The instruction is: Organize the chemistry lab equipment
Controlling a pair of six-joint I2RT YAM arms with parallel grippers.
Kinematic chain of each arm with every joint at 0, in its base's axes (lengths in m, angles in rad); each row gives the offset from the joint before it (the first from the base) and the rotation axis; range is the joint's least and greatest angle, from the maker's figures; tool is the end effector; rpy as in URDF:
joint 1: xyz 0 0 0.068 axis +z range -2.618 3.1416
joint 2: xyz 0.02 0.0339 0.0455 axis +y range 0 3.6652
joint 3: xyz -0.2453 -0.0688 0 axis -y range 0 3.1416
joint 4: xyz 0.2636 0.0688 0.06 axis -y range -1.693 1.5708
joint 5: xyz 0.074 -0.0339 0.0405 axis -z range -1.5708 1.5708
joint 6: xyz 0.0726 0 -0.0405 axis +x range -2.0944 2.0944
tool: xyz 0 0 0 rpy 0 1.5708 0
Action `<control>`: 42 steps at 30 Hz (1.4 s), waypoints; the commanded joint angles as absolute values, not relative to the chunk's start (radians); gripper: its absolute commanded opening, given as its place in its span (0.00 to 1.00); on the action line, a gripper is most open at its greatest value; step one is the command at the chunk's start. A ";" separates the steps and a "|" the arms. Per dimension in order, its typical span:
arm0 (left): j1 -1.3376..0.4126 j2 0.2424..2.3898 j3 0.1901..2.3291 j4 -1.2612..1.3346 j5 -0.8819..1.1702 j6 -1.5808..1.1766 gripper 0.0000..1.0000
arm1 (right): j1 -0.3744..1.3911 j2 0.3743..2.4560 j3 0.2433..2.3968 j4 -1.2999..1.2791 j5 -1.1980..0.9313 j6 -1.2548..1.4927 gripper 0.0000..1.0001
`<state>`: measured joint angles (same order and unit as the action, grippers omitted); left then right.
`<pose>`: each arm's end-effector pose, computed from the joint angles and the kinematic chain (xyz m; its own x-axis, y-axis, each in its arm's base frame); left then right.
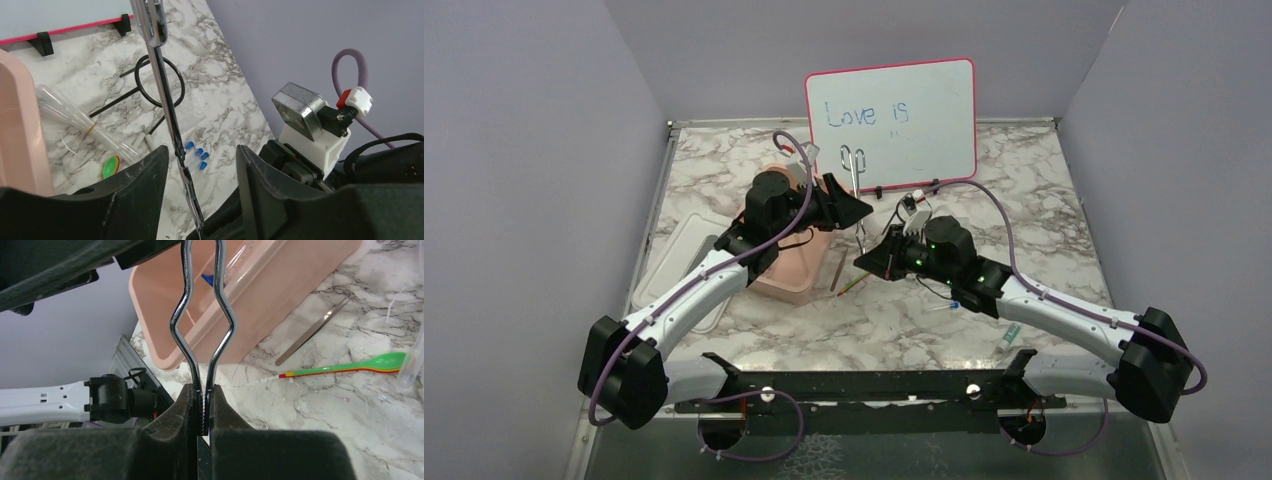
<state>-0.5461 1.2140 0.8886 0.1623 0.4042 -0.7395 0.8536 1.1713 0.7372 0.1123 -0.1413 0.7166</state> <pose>0.2776 -0.2021 0.2931 -0.6478 -0.3314 -0.6860 0.5043 0.4884 -0.7122 0.2075 0.2534 0.2369 -0.7045 0.1815 -0.6861 -0.4923 0.5713 0.6567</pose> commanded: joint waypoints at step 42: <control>-0.445 1.439 1.249 -0.661 -0.005 0.070 0.00 | 0.856 1.010 0.637 0.050 -0.109 0.706 0.64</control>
